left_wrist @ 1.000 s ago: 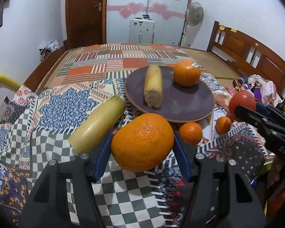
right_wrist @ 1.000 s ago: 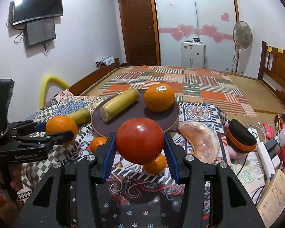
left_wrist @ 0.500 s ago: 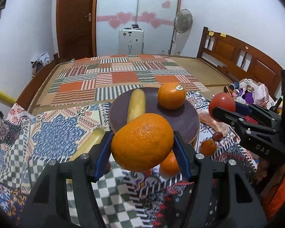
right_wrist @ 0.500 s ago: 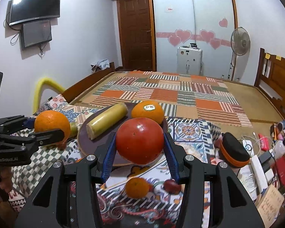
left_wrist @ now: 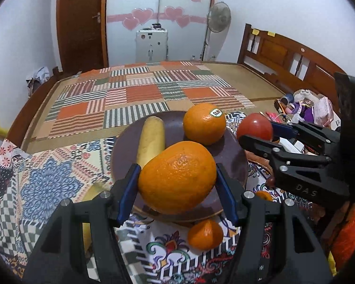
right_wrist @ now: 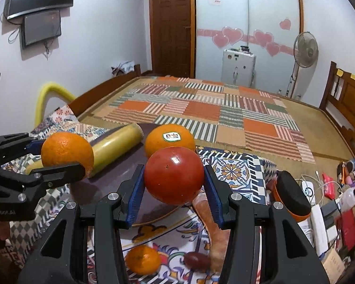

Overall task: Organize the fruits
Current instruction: 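Place the large orange on the plate with the left tool while the right tool sets the tomato there, then open both tools and pull them back from the plate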

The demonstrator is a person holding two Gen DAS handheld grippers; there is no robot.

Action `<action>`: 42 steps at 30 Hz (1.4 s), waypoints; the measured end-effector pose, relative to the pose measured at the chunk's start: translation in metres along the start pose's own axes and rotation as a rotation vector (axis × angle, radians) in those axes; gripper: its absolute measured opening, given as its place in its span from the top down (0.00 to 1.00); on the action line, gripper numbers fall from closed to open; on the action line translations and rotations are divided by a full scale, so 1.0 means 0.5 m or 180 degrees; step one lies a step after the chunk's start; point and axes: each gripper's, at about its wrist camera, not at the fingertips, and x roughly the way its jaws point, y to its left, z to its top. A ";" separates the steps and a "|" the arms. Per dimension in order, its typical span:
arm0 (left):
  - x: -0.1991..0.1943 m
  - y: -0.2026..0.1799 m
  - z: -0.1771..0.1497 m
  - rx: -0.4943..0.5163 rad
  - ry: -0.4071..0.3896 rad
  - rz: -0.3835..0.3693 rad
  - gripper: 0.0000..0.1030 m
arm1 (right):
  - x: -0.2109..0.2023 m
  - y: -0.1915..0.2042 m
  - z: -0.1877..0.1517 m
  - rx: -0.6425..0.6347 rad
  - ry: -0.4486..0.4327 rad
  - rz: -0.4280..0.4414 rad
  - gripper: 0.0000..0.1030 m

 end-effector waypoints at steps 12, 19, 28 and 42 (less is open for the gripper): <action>0.060 -0.023 0.003 0.0123 0.0165 -0.0059 0.40 | 0.036 0.000 0.008 -0.0146 0.0259 0.0092 0.56; 0.075 -0.032 0.000 0.0151 0.0259 -0.0099 0.40 | 0.045 0.004 0.009 -0.0194 0.0335 0.0160 0.56; 0.079 -0.026 -0.003 0.0125 0.0285 -0.0115 0.40 | 0.050 0.001 0.014 -0.0188 0.0363 0.0164 0.56; 0.003 -0.023 -0.001 0.0099 -0.0013 -0.0095 0.34 | 0.007 0.001 0.015 -0.0103 0.0254 0.0217 0.55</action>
